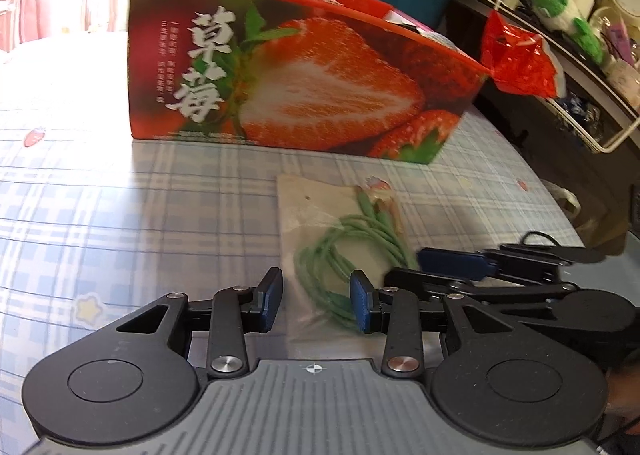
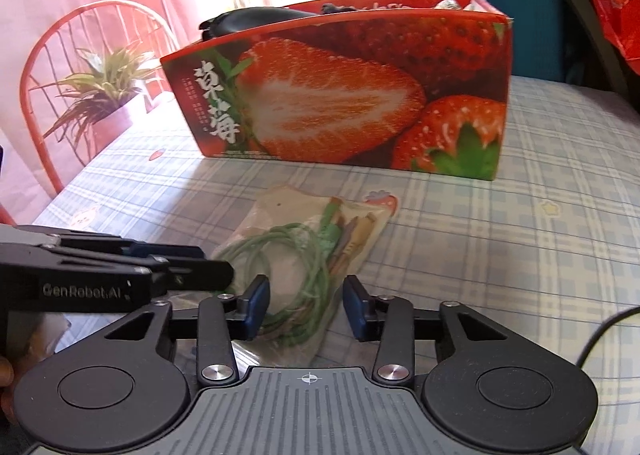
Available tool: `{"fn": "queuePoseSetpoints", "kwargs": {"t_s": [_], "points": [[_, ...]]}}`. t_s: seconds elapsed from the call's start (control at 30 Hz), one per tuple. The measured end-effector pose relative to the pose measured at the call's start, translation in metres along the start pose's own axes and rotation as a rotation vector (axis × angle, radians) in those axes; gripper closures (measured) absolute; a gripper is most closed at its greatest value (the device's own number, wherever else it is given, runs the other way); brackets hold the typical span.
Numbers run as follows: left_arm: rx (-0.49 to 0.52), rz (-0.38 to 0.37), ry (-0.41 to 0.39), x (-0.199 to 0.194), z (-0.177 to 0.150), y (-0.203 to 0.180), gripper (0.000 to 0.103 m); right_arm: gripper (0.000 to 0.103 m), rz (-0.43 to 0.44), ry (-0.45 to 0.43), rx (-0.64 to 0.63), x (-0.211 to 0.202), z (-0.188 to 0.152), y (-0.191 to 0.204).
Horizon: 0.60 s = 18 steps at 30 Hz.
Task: Organize soft objects
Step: 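Grasp the clear cable bag with the left tool while the right tool grasps it, then lift the cable bag with both tools and lower it into the box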
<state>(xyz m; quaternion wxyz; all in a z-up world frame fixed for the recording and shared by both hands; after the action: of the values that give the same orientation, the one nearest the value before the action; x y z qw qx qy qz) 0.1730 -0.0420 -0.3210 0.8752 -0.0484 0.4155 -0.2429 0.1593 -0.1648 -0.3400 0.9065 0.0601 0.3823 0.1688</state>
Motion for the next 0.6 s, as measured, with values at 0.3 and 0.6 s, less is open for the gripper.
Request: {"fn": "queuePoseSetpoints", "kwargs": {"t_s": [0.3,0.6], "points": [[-0.06,-0.022,-0.012,0.0,-0.001,0.004,0.067,0.074,0.03,-0.006,-0.018,0.005,0.001,0.01],[-0.085,-0.029,-0.021,-0.002,0.0,0.011,0.076,0.085,0.053,-0.03,0.008,0.001,0.003,0.009]]}}
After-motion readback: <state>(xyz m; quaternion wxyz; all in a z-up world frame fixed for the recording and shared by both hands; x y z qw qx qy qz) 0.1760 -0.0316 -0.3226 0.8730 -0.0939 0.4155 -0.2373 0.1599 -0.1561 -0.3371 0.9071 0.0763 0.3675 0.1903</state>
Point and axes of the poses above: each gripper's, at about its wrist camera, not at the fingertips, and x roughly the way its jaws point, y to its left, z to its top, the point moved 10 cm from there along x, roughly the way its jaws point, and after that the axes turned 2 degrees about -z, right-handed, at the moved point
